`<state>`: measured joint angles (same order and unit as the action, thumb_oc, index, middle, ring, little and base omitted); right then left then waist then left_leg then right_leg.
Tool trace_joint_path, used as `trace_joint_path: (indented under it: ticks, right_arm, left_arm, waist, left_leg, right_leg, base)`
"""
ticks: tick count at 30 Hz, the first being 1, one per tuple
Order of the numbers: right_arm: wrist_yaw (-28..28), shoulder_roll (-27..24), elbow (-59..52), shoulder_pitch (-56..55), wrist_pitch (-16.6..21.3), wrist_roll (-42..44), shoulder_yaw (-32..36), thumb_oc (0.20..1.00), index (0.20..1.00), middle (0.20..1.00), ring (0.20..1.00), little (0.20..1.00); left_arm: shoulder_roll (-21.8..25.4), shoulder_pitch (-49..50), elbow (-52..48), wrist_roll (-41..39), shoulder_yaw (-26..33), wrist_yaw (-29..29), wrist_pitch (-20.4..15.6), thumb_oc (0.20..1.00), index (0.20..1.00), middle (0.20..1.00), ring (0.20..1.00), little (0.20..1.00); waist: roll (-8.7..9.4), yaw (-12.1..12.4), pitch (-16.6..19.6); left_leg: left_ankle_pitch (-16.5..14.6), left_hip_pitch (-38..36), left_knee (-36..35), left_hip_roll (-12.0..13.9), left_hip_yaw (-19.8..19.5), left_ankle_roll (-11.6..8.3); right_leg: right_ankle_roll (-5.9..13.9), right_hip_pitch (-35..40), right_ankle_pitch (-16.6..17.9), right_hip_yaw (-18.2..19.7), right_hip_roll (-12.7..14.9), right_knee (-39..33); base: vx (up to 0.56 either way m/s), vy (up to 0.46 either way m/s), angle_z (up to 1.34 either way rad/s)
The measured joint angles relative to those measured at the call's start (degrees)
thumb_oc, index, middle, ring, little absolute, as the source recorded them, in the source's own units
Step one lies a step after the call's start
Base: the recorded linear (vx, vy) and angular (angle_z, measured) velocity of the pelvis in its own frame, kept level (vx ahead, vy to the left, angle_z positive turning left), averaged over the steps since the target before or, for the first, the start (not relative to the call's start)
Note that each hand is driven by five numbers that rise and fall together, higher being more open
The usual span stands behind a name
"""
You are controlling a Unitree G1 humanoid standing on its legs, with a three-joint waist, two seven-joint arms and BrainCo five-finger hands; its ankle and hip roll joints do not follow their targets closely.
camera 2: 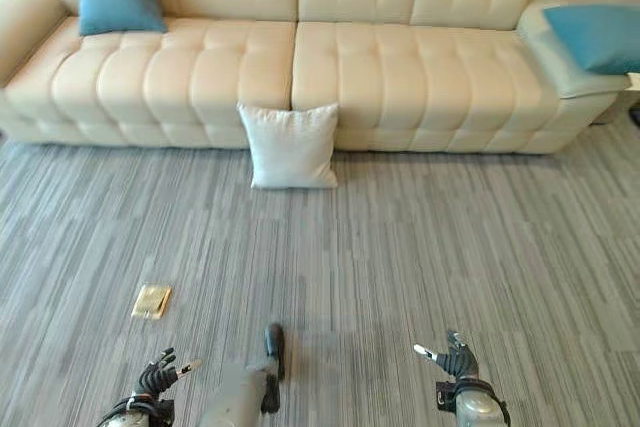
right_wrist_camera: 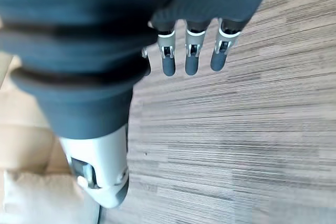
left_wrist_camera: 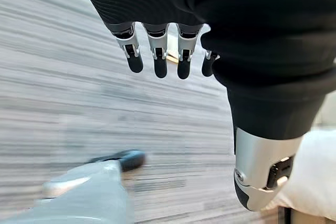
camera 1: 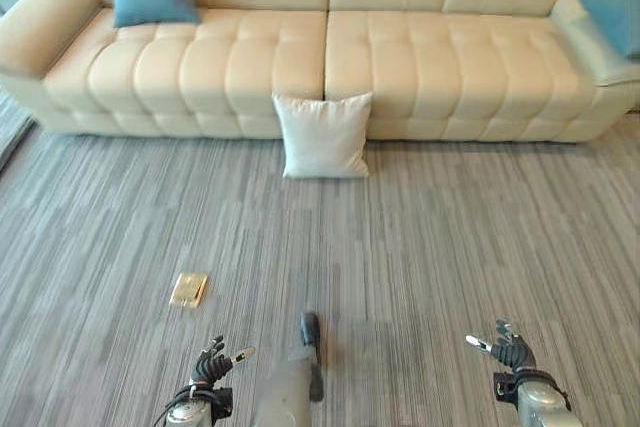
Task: Pick up all the scattered cushions and arrange them neatly on the sofa.
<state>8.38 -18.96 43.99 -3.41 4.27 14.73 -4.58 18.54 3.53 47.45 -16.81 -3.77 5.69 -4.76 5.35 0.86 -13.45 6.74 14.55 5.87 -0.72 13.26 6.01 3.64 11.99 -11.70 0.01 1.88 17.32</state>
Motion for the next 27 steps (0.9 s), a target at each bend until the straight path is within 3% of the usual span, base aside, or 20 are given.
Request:
trace_joint_path:
  ticks: [1,2,4,6,7,8,9,11,12,15,16,17,19,20,21,22,23,24,25,27]
  right_arm:
    - [-0.3,0.3,-1.6,0.4,-0.1,-0.1,-1.4,1.000,1.000,1.000,1.000,1.000]
    - [-0.5,0.6,-3.2,0.2,0.2,-0.1,-1.7,1.000,1.000,1.000,1.000,1.000]
    - [-0.5,1.2,-3.7,1.1,0.3,-0.1,-2.0,1.000,1.000,1.000,1.000,1.000]
    - [-0.6,0.8,-5.4,1.3,0.3,-0.1,-3.4,1.000,1.000,1.000,1.000,1.000]
    - [-0.7,0.9,-5.6,1.4,0.2,-0.1,-3.8,1.000,1.000,1.000,1.000,1.000]
    - [-1.0,0.5,-6.2,0.9,0.1,-0.1,-4.0,1.000,1.000,1.000,1.000,1.000]
    - [-1.1,0.8,-5.8,1.2,0.1,-0.1,-3.9,1.000,1.000,1.000,1.000,1.000]
    - [-1.2,0.2,-7.2,2.1,0.2,-0.1,-4.9,1.000,1.000,1.000,1.000,1.000]
    - [-1.2,0.3,-6.0,2.0,0.0,-0.1,-4.4,1.000,1.000,1.000,1.000,1.000]
    - [-1.2,-0.3,-3.8,0.1,-1.1,-0.1,-3.5,1.000,1.000,1.000,1.000,1.000]
    - [-1.3,-0.3,-3.1,0.0,-1.2,-0.1,-3.5,1.000,1.000,1.000,1.000,1.000]
    - [-1.5,-0.3,-2.7,-0.6,-1.3,-0.1,-3.2,1.000,1.000,1.000,1.000,1.000]
    - [-1.6,-0.4,-2.2,-1.1,-1.4,-0.1,-1.7,1.000,1.000,1.000,1.000,1.000]
    - [-1.7,-0.7,-1.9,-1.1,-1.6,-0.1,-1.3,1.000,1.000,1.000,1.000,1.000]
    - [-1.6,-1.0,-1.7,-0.4,-1.6,-0.1,-1.3,1.000,1.000,1.000,1.000,1.000]
    - [-1.6,-1.6,-1.9,1.4,-1.6,0.0,-1.0,1.000,1.000,1.000,1.000,1.000]
    - [-1.6,-2.1,-2.6,2.5,-1.3,0.2,-1.1,1.000,1.000,1.000,1.000,1.000]
    - [-1.5,-2.6,-3.2,3.3,-0.8,0.2,-1.0,1.000,1.000,1.000,1.000,1.000]
    - [-1.5,-3.0,-4.5,3.8,0.0,0.3,-1.1,1.000,1.000,1.000,1.000,1.000]
    - [-1.3,-3.4,-4.2,3.9,0.1,0.7,-1.0,1.000,1.000,1.000,1.000,1.000]
  left_arm:
    - [0.6,-0.9,0.0,0.0,-0.1,0.0,0.0,1.000,1.000,1.000,1.000,1.000]
    - [0.8,-1.8,-0.2,0.0,-0.2,0.0,0.0,1.000,1.000,1.000,1.000,1.000]
    - [1.3,-2.4,-1.2,0.0,-0.7,0.5,-0.4,1.000,1.000,1.000,1.000,1.000]
    - [1.3,-3.5,-1.4,-0.1,-0.7,0.6,-0.6,1.000,1.000,1.000,1.000,1.000]
    - [1.6,-4.0,-1.3,-0.1,-0.7,0.6,-0.5,1.000,1.000,1.000,1.000,1.000]
    - [1.2,-3.7,-1.4,-0.1,-0.6,0.7,-0.8,1.000,1.000,1.000,1.000,1.000]
    - [1.4,-3.7,-1.1,-0.1,-0.5,0.9,-0.7,1.000,1.000,1.000,1.000,1.000]
    - [0.6,-3.1,1.0,-0.1,0.5,1.2,-0.4,1.000,1.000,1.000,1.000,1.000]
    - [-0.1,-3.0,2.6,-0.1,0.8,1.2,0.3,1.000,1.000,1.000,1.000,1.000]
    - [-1.0,-0.2,0.9,-0.1,1.3,1.1,0.1,1.000,1.000,1.000,1.000,1.000]
    - [-0.9,0.4,0.9,-0.1,1.3,1.1,0.1,1.000,1.000,1.000,1.000,1.000]
    - [-0.9,1.1,0.9,0.0,1.3,1.0,0.1,1.000,1.000,1.000,1.000,1.000]
    - [-1.2,1.0,0.9,0.0,0.7,0.9,0.2,1.000,1.000,1.000,1.000,1.000]
    - [-1.5,-0.1,0.9,0.0,-0.5,0.5,0.1,1.000,1.000,1.000,1.000,1.000]
    - [-1.8,0.0,0.6,0.0,-0.4,0.4,0.0,1.000,1.000,1.000,1.000,1.000]
    - [-2.7,0.5,0.6,0.0,0.0,0.4,0.0,1.000,1.000,1.000,1.000,1.000]
    - [-2.8,0.5,0.5,0.0,-0.1,0.4,0.0,1.000,1.000,1.000,1.000,1.000]
    - [-2.9,0.5,0.5,0.0,-0.4,0.3,0.0,1.000,1.000,1.000,1.000,1.000]
    - [-2.8,1.0,0.7,-0.1,-0.4,0.0,0.1,1.000,1.000,1.000,1.000,1.000]
    - [-2.6,0.5,0.5,-0.1,-0.5,-0.1,0.0,1.000,1.000,1.000,1.000,1.000]
  waist:
    - [0.39,1.0,-0.1]
    - [0.63,0.3,0.2]
    - [-0.30,0.3,-0.2]
    - [-2.14,-1.9,-1.4]
    - [-1.78,-2.5,-1.6]
    - [-2.56,-2.7,-1.4]
    - [-1.82,-2.0,-1.7]
    - [-0.94,-3.6,-2.4]
    - [-0.42,-4.2,-2.5]
    - [-1.25,-5.6,-2.5]
    - [-0.53,-5.3,-2.0]
    - [-1.12,-5.4,-1.9]
    - [-1.34,-5.8,-1.8]
    - [-2.03,-6.3,-1.2]
    - [-2.44,-6.0,-1.2]
    - [-3.57,-6.0,-1.1]
    - [-3.81,-5.9,-1.1]
    - [-4.07,-5.3,-1.0]
    - [-4.05,-5.1,-1.1]
    - [-3.02,-4.6,-1.6]
  left_leg:
    - [-1.7,-2.2,-0.2,-0.1,0.9,-0.05]
    - [-2.8,-4.5,-0.1,-1.3,1.0,1.05]
    - [-6.0,-9.8,-2.3,-1.8,0.2,1.23]
    - [-6.0,-13.7,-5.1,-1.5,-3.1,0.74]
    - [-5.6,-14.4,-5.0,-1.9,-3.2,0.08]
    - [-9.4,-16.0,-5.7,-1.6,-3.3,-1.43]
    - [-8.9,-18.0,-7.0,-2.2,-2.6,-0.01]
    - [-13.2,-20.7,-6.3,-3.2,-3.3,-1.38]
    - [-12.6,-22.8,-6.3,-3.8,-2.9,-0.58]
    - [-16.4,-28.9,-6.6,-3.1,-3.9,-2.65]
    - [-17.0,-30.3,-6.6,-3.1,-4.1,-3.60]
    - [-18.0,-32.1,-6.5,-2.6,-5.5,-5.16]
    - [-19.3,-34.4,-4.8,-0.8,-8.7,-6.45]
    - [-18.9,-31.7,3.6,1.0,-9.6,-8.87]
    - [-18.1,-31.3,6.2,1.8,-9.4,-9.97]
    - [-15.5,-27.4,17.6,3.7,-9.6,-12.84]
    - [-13.6,-21.7,28.4,4.8,-9.5,-13.86]
    - [-13.7,-18.4,33.4,5.5,-9.0,-14.08]
    - [-15.0,-13.9,35.1,6.4,-7.5,-12.55]
    - [-15.9,-9.4,33.6,6.4,-5.7,-11.61]
  right_leg:
    - [1.88,-8.3,2.5,-1.0,1.8,17.6]
    - [1.47,-12.8,2.6,-3.0,4.5,25.6]
    - [0.97,-19.1,0.9,-5.0,7.1,30.4]
    - [1.06,-23.7,-1.1,-6.3,4.8,24.0]
    - [0.86,-26.0,-0.7,-6.3,4.5,21.2]
    - [1.24,-29.0,-0.6,-7.2,3.5,17.6]
    - [0.78,-30.3,0.7,-7.9,3.4,12.8]
    - [0.94,-35.5,5.8,-9.6,2.4,0.5]
    - [1.25,-35.8,9.4,-10.1,2.1,-8.0]
    - [1.16,-36.8,10.9,-13.0,2.4,-10.9]
    - [0.61,-36.0,10.9,-13.1,2.6,-10.8]
    - [0.87,-34.9,10.5,-12.2,2.8,-9.8]
    - [0.07,-33.0,13.6,-11.2,2.2,-6.4]
    - [-3.39,-30.8,16.8,-11.4,1.5,-5.5]
    - [-5.28,-29.6,17.6,-11.4,0.9,-5.7]
    - [-8.29,-27.0,16.6,-12.0,-0.7,-5.8]
    - [-8.94,-25.7,16.3,-11.9,-1.4,-7.0]
    - [-9.56,-24.9,16.8,-11.5,-2.0,-7.8]
    - [-10.04,-21.7,15.6,-10.3,-3.2,-10.4]
    - [-9.69,-18.1,16.0,-9.6,-3.5,-13.9]
  base:
    - [0.45,0.238,-0.44]
    - [0.45,0.237,-0.36]
    - [0.50,0.187,-0.20]
    - [0.45,0.133,0.39]
    - [0.34,0.092,0.55]
    - [0.47,0.054,0.14]
    - [0.55,0.033,0.03]
    - [0.71,0.009,0.17]
    - [0.52,-0.026,0.31]
    - [0.47,-0.066,0.54]
    - [0.54,-0.126,0.57]
    - [0.53,-0.182,0.62]
    - [0.36,-0.179,0.92]
    - [0.31,-0.228,0.89]
    - [0.40,-0.295,0.74]
    - [0.28,-0.189,0.13]
    - [0.28,-0.152,-0.16]
    - [0.38,-0.121,-0.31]
    - [0.29,-0.071,-0.32]
    - [0.23,-0.014,-0.26]
